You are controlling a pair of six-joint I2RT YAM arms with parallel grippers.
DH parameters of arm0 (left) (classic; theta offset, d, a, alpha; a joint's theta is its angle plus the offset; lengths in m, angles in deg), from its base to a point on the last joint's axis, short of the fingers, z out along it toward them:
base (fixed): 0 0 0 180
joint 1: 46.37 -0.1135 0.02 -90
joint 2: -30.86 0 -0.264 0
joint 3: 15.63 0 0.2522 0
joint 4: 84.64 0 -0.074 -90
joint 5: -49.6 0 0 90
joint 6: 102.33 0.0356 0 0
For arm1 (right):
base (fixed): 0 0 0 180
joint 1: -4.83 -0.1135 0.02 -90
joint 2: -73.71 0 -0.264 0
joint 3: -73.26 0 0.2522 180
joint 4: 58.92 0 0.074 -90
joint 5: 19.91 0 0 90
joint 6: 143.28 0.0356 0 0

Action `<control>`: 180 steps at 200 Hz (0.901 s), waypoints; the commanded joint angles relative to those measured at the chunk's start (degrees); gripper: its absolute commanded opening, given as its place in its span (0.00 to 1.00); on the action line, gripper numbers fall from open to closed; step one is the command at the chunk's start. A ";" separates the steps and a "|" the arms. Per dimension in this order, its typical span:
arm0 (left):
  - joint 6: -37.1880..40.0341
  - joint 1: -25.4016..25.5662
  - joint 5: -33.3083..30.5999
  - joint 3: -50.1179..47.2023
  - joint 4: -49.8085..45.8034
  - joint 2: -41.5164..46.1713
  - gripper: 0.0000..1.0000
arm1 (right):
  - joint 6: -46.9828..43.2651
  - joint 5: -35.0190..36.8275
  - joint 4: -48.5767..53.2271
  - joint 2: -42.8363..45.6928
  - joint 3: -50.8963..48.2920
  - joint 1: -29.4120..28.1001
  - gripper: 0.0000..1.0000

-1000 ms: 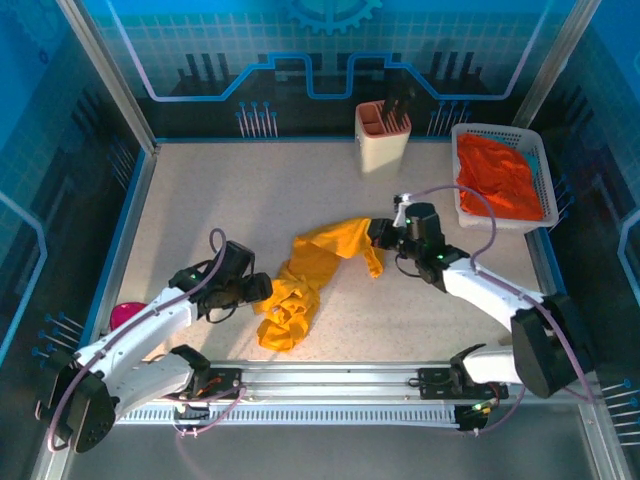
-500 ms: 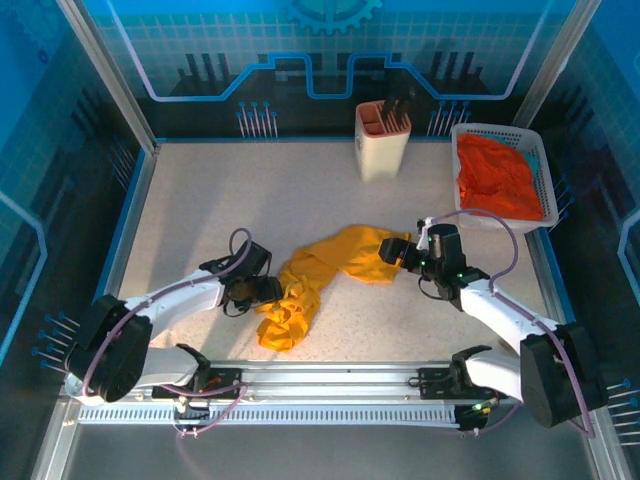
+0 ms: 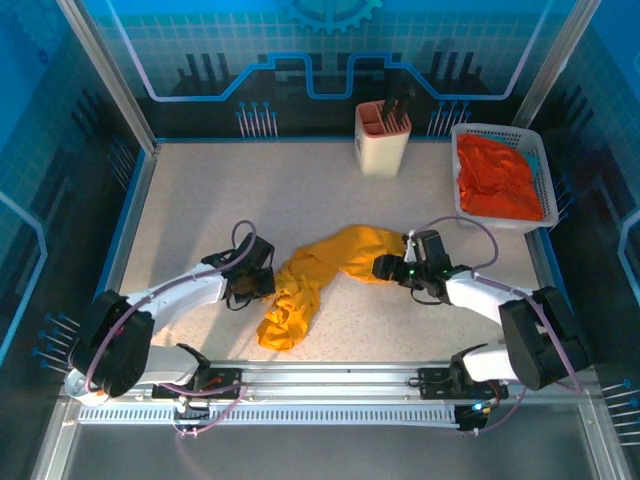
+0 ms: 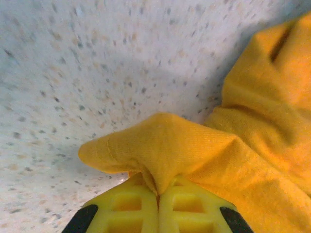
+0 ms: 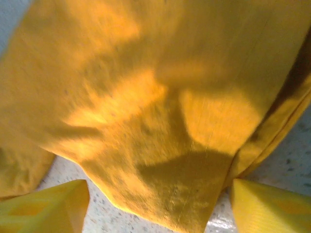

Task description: Fold and stack the t-shirts

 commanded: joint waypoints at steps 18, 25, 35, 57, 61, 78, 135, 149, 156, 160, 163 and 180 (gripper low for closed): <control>7.02 -1.06 -6.76 8.94 -11.68 5.69 0.00 | 1.33 1.80 -0.40 -1.63 1.66 -2.94 0.46; 7.84 -1.07 -7.22 10.17 -12.75 6.29 0.00 | 1.71 2.19 -0.92 -1.06 1.50 -2.95 0.37; 8.78 -1.18 -7.85 11.57 -13.90 7.08 0.00 | 2.04 2.75 -1.55 0.12 1.47 -3.04 0.22; 10.35 -1.50 -8.99 14.75 -15.89 8.37 0.00 | 1.11 4.08 -0.75 3.74 2.76 -3.03 0.00; 10.56 -1.64 -9.17 15.39 -16.24 8.49 0.00 | 0.82 4.30 -0.39 4.52 3.11 -3.03 0.00; 11.54 -2.05 -9.29 18.27 -17.63 8.86 0.00 | -0.42 6.01 1.70 8.11 4.34 -2.95 0.00; 15.93 -2.08 -7.09 26.03 -18.47 8.52 0.00 | -2.97 7.07 5.42 11.52 6.61 -2.50 0.56; 16.15 -2.08 -6.13 27.49 -18.79 8.31 0.00 | -3.27 4.07 5.14 8.74 7.63 -2.81 0.71; 16.27 -2.05 -5.45 27.86 -18.82 8.24 0.01 | -3.44 3.04 5.22 6.74 8.41 -3.36 0.75; 16.36 -2.06 -5.17 28.00 -18.79 8.24 0.01 | -3.65 2.54 5.39 5.48 8.95 -3.76 0.76; 16.43 -2.08 -4.84 28.09 -18.79 8.33 0.01 | -3.85 2.26 5.52 4.71 9.40 -4.21 0.76; 16.80 -2.02 -3.69 28.28 -18.53 8.62 0.02 | -5.17 1.48 6.56 -0.92 12.25 -7.05 0.74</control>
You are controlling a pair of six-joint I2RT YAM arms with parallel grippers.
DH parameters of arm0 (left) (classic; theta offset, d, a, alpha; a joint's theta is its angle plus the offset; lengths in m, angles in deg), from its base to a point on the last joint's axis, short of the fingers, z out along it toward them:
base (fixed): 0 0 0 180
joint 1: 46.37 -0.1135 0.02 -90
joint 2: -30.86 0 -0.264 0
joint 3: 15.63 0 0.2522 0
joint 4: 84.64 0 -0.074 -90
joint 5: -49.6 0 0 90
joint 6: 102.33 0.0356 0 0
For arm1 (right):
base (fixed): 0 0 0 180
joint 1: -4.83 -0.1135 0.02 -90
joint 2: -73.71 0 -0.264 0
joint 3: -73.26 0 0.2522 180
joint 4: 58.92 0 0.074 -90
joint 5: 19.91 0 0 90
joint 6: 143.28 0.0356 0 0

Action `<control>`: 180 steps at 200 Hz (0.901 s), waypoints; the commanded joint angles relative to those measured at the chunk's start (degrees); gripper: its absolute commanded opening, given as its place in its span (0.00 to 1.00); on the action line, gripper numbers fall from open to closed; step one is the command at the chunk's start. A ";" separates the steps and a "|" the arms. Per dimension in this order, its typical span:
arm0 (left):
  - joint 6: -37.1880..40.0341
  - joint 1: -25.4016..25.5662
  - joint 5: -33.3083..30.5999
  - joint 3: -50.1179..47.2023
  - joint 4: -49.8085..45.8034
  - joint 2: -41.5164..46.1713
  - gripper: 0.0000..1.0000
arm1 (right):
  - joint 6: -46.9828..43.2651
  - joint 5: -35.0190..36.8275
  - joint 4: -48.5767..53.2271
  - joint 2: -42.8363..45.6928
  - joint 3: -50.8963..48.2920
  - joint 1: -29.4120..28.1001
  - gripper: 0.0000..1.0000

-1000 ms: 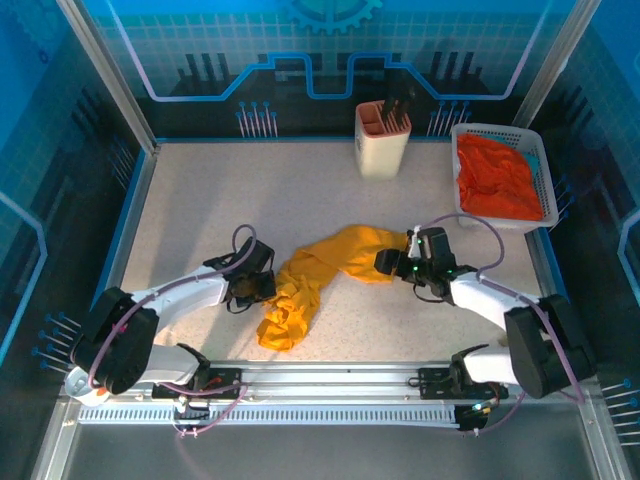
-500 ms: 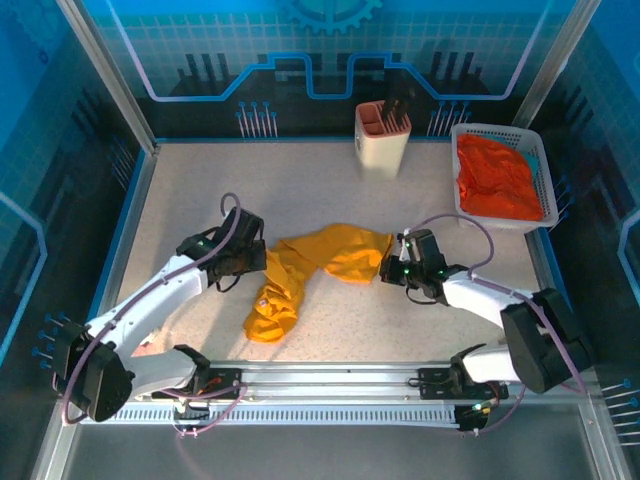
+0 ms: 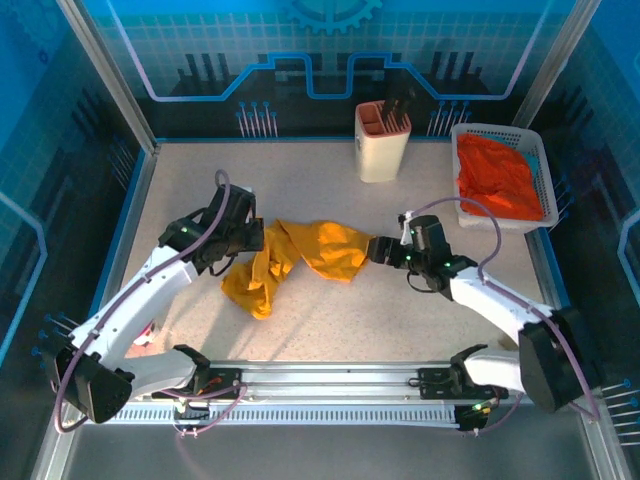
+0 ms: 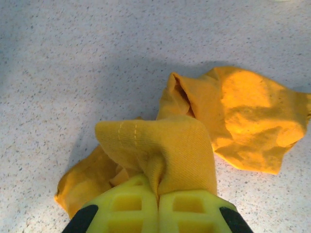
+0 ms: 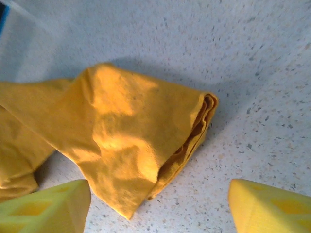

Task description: Fold and stack the t-shirts

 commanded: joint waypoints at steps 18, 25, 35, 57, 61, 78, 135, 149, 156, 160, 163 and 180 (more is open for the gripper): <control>2.36 -0.26 3.48 1.71 -1.22 1.21 0.02 | -3.01 -1.53 3.84 -11.66 7.32 -7.33 0.70; 2.50 -0.29 3.59 1.63 -1.31 1.36 0.04 | -2.97 -0.75 3.50 -13.28 8.11 -8.81 0.69; 2.57 -0.27 3.72 1.46 -1.41 1.51 0.06 | -2.53 -0.06 3.00 -15.36 9.24 -10.42 0.67; 2.42 -0.26 4.27 1.04 -1.63 2.03 0.06 | -0.25 1.71 3.60 -20.51 12.07 -13.28 0.62; 2.40 -0.25 4.31 0.95 -1.66 2.16 0.06 | 0.02 1.76 3.58 -21.48 12.50 -13.73 0.61; 2.42 -0.27 4.20 0.74 -1.81 2.62 0.07 | 1.01 3.83 5.54 -24.97 14.88 -15.82 0.57; 4.53 -0.25 2.31 1.19 -2.91 4.33 0.08 | 2.05 9.21 8.72 -26.51 18.06 -17.44 0.15; 5.74 -0.32 0.80 1.84 -3.46 4.67 0.08 | 1.24 10.33 9.20 -23.67 17.62 -16.71 0.00; 6.05 -0.30 0.45 2.29 -3.58 4.83 0.08 | 0.81 10.71 9.08 -21.99 17.05 -16.28 0.00; 6.26 -0.33 0.34 2.54 -3.59 4.92 0.08 | 0.44 10.73 8.91 -20.89 16.66 -15.95 0.00; 6.41 -0.32 0.34 2.69 -3.55 4.96 0.09 | 0.22 10.73 8.86 -20.07 16.42 -15.69 0.00; 6.79 -0.26 0.32 3.70 -3.15 5.45 0.09 | -0.55 11.47 8.98 -14.94 14.71 -14.12 0.00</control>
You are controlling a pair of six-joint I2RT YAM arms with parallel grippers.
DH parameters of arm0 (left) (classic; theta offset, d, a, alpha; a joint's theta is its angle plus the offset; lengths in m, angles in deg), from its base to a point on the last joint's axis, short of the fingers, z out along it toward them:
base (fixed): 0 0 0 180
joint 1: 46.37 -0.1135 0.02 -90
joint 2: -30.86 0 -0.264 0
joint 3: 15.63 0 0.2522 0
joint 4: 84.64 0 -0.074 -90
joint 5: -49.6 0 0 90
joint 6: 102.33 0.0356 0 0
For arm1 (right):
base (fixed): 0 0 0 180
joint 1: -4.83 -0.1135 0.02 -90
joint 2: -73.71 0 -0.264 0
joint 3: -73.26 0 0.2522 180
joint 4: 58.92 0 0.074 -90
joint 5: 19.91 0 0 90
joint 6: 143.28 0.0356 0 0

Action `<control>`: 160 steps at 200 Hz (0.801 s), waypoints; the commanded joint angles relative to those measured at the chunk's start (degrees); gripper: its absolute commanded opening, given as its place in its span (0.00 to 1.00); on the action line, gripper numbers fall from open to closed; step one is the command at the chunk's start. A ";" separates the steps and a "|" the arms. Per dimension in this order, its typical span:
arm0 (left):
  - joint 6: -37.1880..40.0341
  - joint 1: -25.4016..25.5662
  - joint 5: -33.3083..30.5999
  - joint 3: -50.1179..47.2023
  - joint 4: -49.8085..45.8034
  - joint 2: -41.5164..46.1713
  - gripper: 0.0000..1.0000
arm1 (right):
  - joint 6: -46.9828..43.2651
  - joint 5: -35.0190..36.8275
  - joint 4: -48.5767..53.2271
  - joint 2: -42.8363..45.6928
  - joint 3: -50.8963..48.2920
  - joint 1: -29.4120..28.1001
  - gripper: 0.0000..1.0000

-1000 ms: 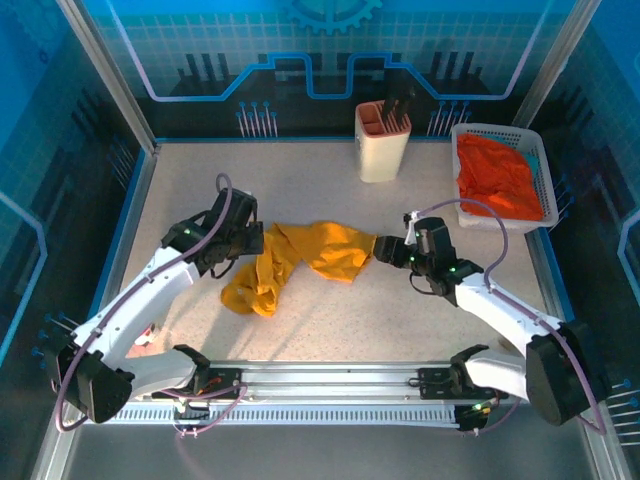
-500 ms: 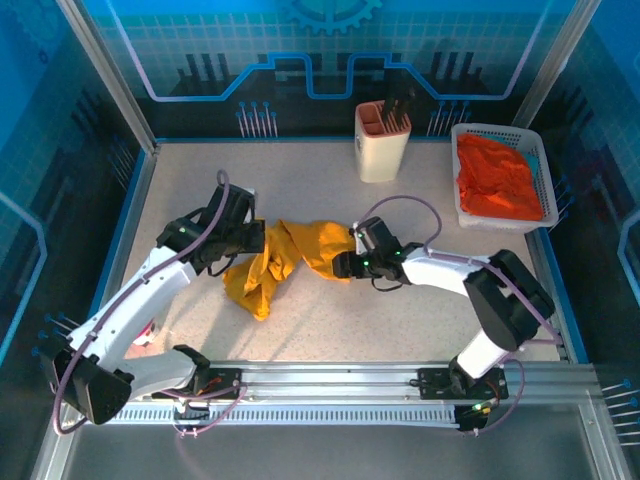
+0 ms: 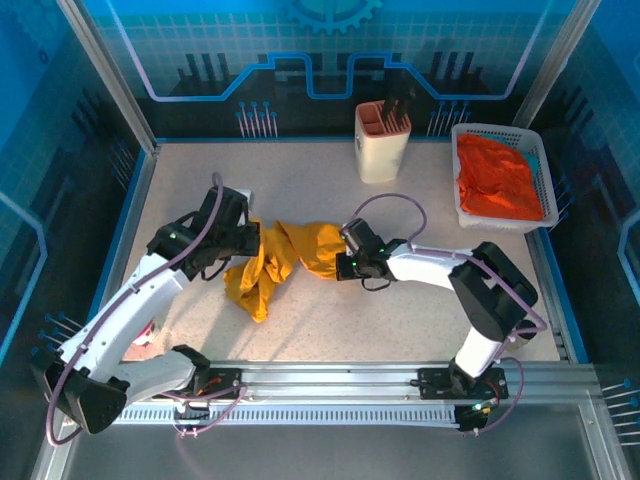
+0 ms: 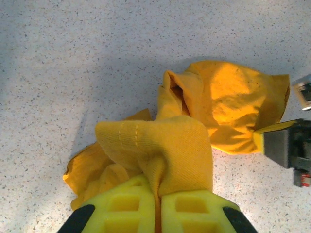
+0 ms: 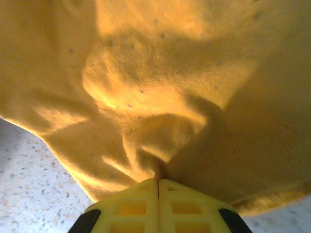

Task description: Fold and stack the t-shirts

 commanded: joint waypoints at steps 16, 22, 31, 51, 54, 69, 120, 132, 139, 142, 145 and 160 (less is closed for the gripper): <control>2.96 -0.30 -1.66 3.92 -0.16 2.06 0.09 | -1.82 2.60 2.32 12.56 -3.27 4.34 0.00; 3.24 -0.25 -1.85 4.12 -0.16 2.15 0.09 | -1.91 2.29 3.12 14.30 -3.50 5.18 0.00; 3.69 -0.32 -1.93 4.33 -0.16 2.24 0.10 | -2.07 1.93 4.39 16.94 -3.84 6.50 0.00; 4.63 -0.33 -2.11 4.79 0.19 2.50 0.10 | -2.05 0.21 6.56 23.40 -5.09 10.00 0.00; 4.80 -0.26 -2.14 4.90 0.27 2.51 0.10 | -1.98 -0.15 6.78 24.40 -5.23 10.53 0.00; 5.58 -0.26 -1.92 5.28 0.69 2.81 0.10 | -1.87 -0.98 8.22 30.07 -6.05 13.43 0.00; 9.92 -0.28 -3.03 7.84 1.77 4.89 0.12 | -4.37 1.67 13.13 47.24 -4.87 20.88 0.00; 10.44 -0.29 -2.52 8.49 2.16 5.68 0.12 | -5.79 1.65 13.12 49.99 -4.32 21.56 0.00; 10.81 -0.25 -1.93 8.82 2.59 6.46 0.12 | -6.75 1.63 12.79 51.53 -4.15 21.66 0.00; 11.18 -0.31 -1.73 8.97 2.90 6.80 0.12 | -7.12 1.77 12.64 52.19 -4.03 21.68 0.00; 11.33 -0.26 -1.48 9.07 3.23 7.30 0.12 | -7.42 1.85 12.48 52.65 -3.92 21.69 0.00; 12.96 -0.25 0.71 8.93 5.59 10.22 0.11 | -8.78 2.07 11.31 55.69 -3.84 21.69 0.00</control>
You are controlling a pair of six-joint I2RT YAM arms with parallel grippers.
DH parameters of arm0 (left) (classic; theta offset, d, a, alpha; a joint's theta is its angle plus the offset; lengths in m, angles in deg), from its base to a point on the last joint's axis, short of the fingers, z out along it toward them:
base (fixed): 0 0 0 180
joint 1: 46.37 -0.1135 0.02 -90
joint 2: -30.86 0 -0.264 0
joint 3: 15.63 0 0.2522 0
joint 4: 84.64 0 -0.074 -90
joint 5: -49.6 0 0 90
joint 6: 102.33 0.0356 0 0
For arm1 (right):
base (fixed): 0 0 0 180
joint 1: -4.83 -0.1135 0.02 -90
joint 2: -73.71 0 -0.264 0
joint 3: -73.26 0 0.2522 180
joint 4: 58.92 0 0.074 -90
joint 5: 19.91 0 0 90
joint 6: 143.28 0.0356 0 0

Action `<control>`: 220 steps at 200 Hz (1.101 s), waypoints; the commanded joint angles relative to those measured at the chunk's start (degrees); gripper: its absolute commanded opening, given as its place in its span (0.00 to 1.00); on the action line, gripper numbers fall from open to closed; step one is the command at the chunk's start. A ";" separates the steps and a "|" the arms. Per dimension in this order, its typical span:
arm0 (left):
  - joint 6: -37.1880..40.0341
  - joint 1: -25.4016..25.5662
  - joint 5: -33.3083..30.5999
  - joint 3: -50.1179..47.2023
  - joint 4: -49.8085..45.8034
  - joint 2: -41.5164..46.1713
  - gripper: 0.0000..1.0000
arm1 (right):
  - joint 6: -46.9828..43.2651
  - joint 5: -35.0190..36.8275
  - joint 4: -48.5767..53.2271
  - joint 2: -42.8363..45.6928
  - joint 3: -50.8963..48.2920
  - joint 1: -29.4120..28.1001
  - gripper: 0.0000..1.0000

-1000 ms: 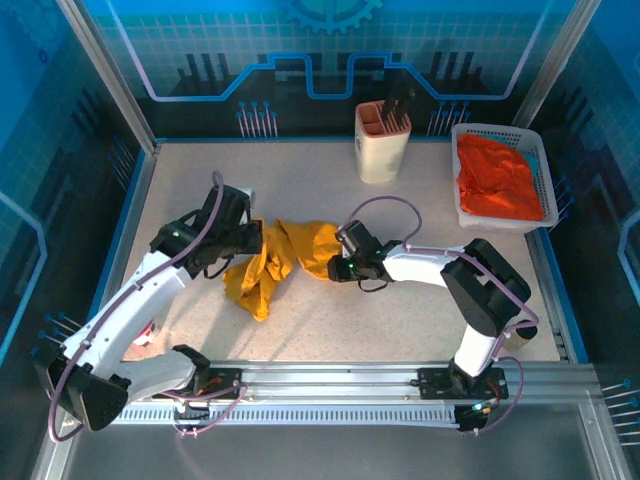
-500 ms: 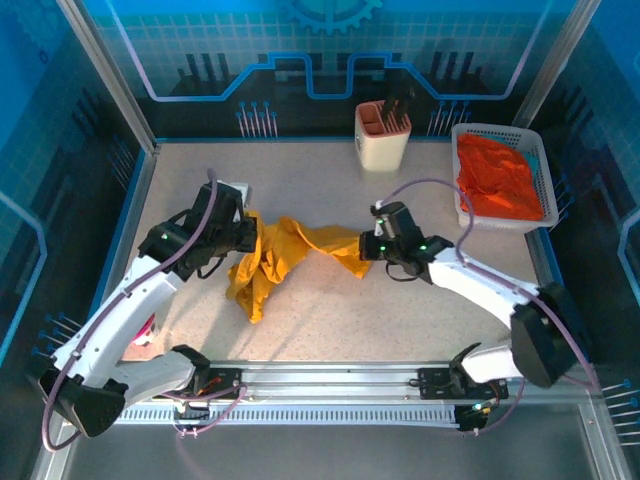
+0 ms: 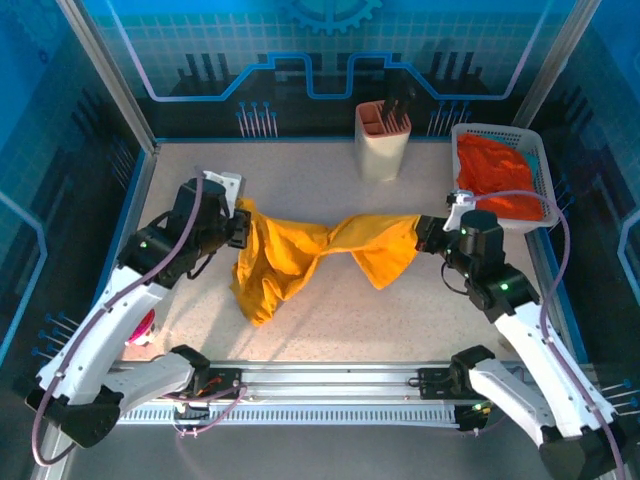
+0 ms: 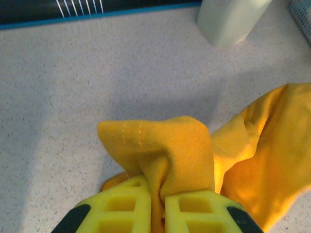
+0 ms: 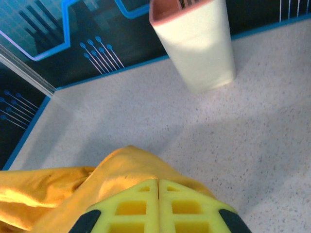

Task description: Fold and stack the t-shirts

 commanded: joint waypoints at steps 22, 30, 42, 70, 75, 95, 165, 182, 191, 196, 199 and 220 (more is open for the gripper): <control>5.56 -0.27 4.55 2.13 8.32 8.36 0.11 | -5.10 0.12 -3.26 7.86 0.63 0.64 0.00; 5.97 -0.26 4.92 2.21 9.25 9.07 0.11 | -5.39 -0.40 -4.45 9.09 -0.27 0.63 0.00; 6.57 -0.27 5.25 2.71 10.22 9.34 0.11 | -5.38 -0.56 -6.02 10.54 -1.92 0.64 0.00; 7.83 -0.28 5.35 5.53 8.34 6.48 0.12 | -5.03 0.89 -5.21 11.73 -3.93 0.64 0.00; 7.95 -0.29 5.26 5.83 8.16 5.88 0.12 | -5.07 0.88 -4.86 11.71 -4.19 0.64 0.00; 8.47 -0.30 4.61 5.78 8.37 4.39 0.13 | -4.56 2.57 -2.43 11.65 -5.10 0.64 0.00; 12.08 -2.04 3.30 7.37 13.57 -2.73 0.13 | -3.48 8.26 1.59 6.53 -5.83 0.63 0.00; 12.17 -4.12 4.80 8.41 14.68 -6.42 0.13 | -3.61 8.36 0.22 3.60 -5.65 0.64 0.00; 12.07 -5.62 6.03 8.72 16.04 -8.47 0.13 | -3.96 8.37 -1.46 2.10 -5.60 0.66 0.00; 11.85 -6.61 6.73 8.80 16.93 -9.62 0.14 | -4.22 8.45 -2.50 1.19 -5.50 0.72 0.00; 11.72 -7.27 7.16 8.92 17.43 -10.43 0.14 | -4.28 8.54 -3.03 0.68 -5.41 0.72 0.00; 10.21 -11.44 9.53 11.82 18.69 -17.66 0.18 | -4.73 8.31 -5.10 -3.30 -3.33 0.73 0.00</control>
